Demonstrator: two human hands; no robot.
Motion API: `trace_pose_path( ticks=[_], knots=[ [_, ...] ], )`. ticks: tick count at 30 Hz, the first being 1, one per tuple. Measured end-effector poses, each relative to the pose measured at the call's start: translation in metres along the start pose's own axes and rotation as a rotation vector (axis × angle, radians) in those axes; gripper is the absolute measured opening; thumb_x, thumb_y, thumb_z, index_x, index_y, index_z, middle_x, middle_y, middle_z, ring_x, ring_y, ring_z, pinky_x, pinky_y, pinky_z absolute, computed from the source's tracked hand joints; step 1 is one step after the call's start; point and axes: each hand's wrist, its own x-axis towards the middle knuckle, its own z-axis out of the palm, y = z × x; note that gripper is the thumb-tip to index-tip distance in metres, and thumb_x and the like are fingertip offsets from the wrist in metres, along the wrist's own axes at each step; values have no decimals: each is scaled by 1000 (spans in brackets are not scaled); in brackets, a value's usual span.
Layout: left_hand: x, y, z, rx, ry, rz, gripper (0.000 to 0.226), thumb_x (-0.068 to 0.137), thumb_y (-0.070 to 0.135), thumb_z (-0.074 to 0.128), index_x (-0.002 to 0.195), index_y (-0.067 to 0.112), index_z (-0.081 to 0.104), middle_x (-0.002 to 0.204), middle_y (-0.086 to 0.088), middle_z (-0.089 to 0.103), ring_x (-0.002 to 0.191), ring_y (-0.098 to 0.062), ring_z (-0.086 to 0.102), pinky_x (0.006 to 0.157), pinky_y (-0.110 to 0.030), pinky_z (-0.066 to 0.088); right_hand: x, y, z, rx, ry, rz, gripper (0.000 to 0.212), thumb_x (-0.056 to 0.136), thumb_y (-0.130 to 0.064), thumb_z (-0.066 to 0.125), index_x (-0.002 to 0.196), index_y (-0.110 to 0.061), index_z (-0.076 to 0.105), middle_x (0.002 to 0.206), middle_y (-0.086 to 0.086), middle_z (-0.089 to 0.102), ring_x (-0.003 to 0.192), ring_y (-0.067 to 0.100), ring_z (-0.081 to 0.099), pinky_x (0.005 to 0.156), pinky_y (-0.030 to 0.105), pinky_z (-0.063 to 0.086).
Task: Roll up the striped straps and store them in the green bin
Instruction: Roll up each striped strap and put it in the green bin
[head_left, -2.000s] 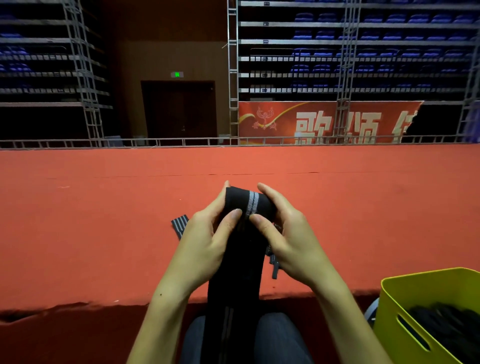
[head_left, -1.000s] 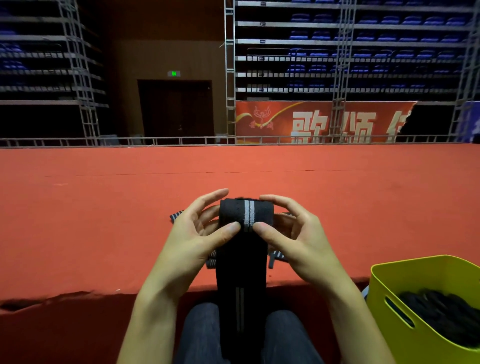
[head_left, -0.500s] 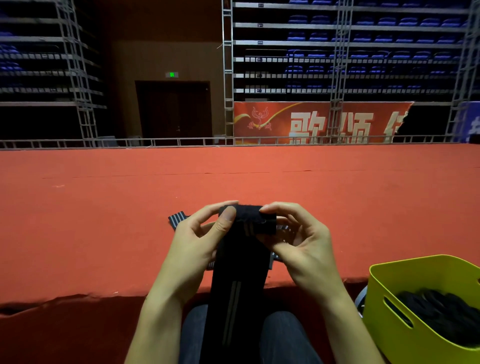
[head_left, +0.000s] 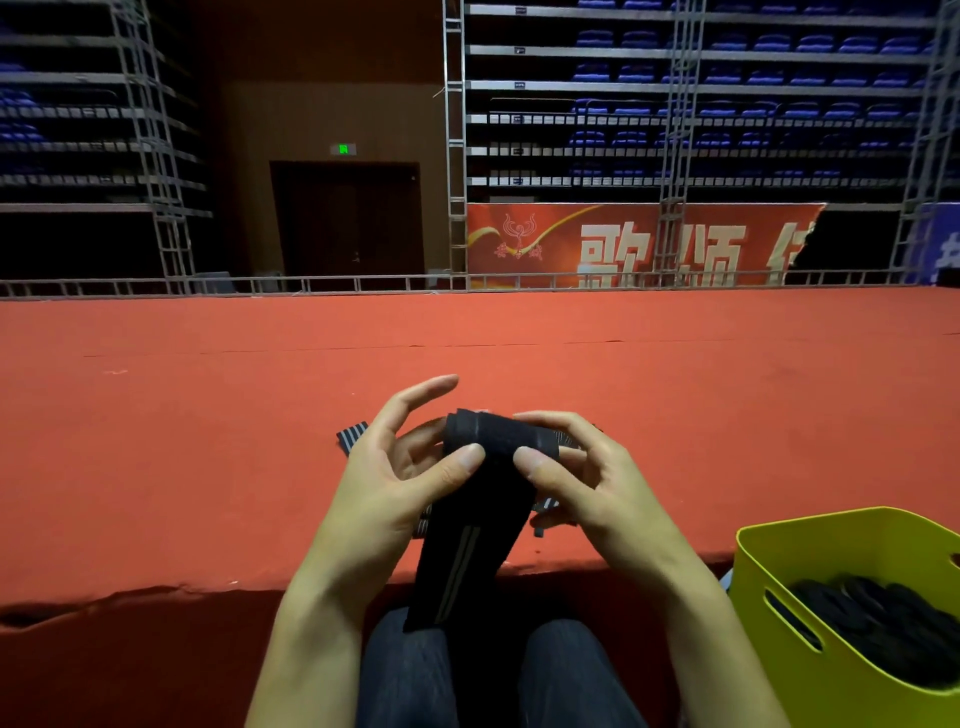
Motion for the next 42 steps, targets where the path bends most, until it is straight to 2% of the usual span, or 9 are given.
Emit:
trace_pose_path(
  ticks=[5,9,12,17,23,29,36,39,42],
  knots=[
    [1,-1,-4,68,-26,4,63,89,12,79,147,29,60,134,-12,74,128,-29,70,107,-43,57,-5,-1,-2,71,2,-66,47,90,-21,81,134,-30,67,112,11,79,96,25,76,80,45,62],
    [-2,2,2,140,-42,6,60,94,16,78,147,36,60,125,-8,78,117,-22,76,90,-27,61,-5,1,-3,58,15,-118,53,91,-6,83,137,-25,65,120,10,78,109,29,76,96,56,61],
    [-3,4,6,160,-54,27,55,97,20,73,147,38,61,128,-7,78,113,-21,77,84,-26,61,-6,-1,-1,43,38,-156,54,91,6,80,136,-20,66,122,9,77,110,25,76,94,49,62],
    [-1,1,6,189,-40,101,50,96,14,75,143,29,64,131,-7,76,118,-26,76,97,-38,61,-4,-2,1,-17,45,-173,60,91,6,80,136,-31,67,127,5,74,104,21,71,80,61,56],
    [-1,2,4,229,-46,147,47,96,0,75,138,19,66,132,-8,73,118,-23,75,98,-30,59,-8,-11,-7,-44,-39,-121,59,97,-22,77,147,-43,56,125,1,77,117,19,74,103,54,58],
    [0,0,3,186,-70,112,57,95,0,76,144,26,63,137,-7,71,119,-26,75,93,-33,60,-4,-5,-7,-95,-11,-201,51,99,-7,75,142,-31,62,121,5,77,112,24,75,101,50,59],
    [1,2,9,149,48,-45,45,94,44,81,138,43,68,115,-6,80,97,-17,78,66,-26,58,-2,6,1,-141,123,-296,52,93,6,77,128,-32,70,120,-6,74,89,41,66,77,57,55],
    [2,2,13,119,84,-24,39,94,41,73,133,40,71,114,-4,82,104,-24,80,79,-44,67,-3,9,8,-54,136,-291,48,92,12,75,120,-27,73,121,-5,74,96,15,70,81,48,61],
    [0,0,11,67,75,-7,41,92,28,79,132,33,73,120,-8,81,112,-30,78,92,-49,65,-3,13,5,-20,99,-256,51,90,17,71,115,-28,71,132,-2,72,111,20,71,84,45,59]
  ],
)
